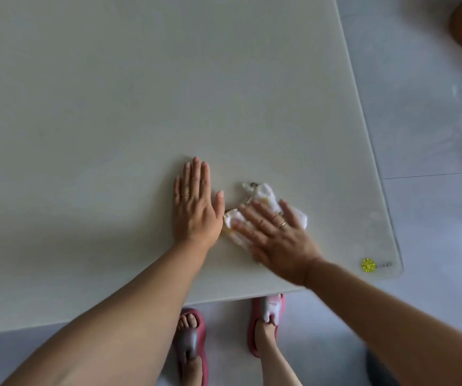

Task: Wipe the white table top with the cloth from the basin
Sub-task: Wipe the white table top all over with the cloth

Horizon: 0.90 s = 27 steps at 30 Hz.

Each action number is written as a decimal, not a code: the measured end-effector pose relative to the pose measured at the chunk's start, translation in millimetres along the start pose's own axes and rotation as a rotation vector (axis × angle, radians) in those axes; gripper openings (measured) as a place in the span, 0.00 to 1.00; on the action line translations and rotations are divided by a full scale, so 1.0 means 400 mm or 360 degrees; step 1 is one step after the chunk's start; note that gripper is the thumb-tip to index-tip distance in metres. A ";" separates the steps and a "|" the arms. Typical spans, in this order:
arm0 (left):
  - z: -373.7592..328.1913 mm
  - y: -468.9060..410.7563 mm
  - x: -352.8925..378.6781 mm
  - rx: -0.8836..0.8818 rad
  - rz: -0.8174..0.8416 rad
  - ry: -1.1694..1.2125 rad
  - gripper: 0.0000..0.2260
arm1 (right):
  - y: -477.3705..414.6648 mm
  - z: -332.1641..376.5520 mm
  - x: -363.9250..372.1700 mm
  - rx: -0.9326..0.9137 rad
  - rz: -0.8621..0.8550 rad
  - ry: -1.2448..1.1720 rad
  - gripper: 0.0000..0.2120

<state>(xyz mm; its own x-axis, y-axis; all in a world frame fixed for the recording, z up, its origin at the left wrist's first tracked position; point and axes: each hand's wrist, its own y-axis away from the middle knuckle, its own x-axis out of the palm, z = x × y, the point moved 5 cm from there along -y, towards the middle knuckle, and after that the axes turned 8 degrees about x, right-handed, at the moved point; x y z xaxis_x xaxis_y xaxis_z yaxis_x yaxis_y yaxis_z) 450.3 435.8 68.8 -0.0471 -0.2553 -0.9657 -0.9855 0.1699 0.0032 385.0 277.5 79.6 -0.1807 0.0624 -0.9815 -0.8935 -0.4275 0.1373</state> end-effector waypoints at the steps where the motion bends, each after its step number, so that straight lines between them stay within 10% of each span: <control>1: 0.001 0.003 0.000 0.0014 -0.0016 -0.0034 0.27 | -0.018 -0.066 -0.010 0.0016 -0.0021 0.0058 0.25; 7: -0.002 0.003 0.001 0.0002 -0.0046 -0.0068 0.27 | -0.105 -0.147 -0.023 0.0955 -0.0077 -0.0180 0.30; 13: -0.005 -0.006 -0.008 -0.0023 0.0032 -0.0041 0.27 | -0.117 -0.119 -0.023 -0.0336 0.0040 0.0095 0.25; 20: 0.001 -0.004 0.000 -0.0048 0.0078 -0.0079 0.27 | -0.248 -0.175 -0.032 0.0925 -0.0026 -0.0252 0.30; 25: 0.000 -0.005 -0.001 -0.0026 0.0072 -0.0091 0.26 | -0.241 -0.058 -0.039 -0.0227 -0.0002 0.0010 0.25; 27: -0.002 -0.005 -0.003 -0.0015 0.0047 -0.0096 0.26 | -0.288 -0.162 -0.055 -0.0205 -0.0025 0.0125 0.25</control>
<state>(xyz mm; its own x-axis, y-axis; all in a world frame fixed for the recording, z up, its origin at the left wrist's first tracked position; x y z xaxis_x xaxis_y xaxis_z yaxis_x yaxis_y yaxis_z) 452.1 435.3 70.2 -0.0667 -0.1926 -0.9790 -0.9853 0.1675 0.0342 518.4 266.8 76.9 -0.1298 0.0015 -0.9915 -0.8349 -0.5395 0.1085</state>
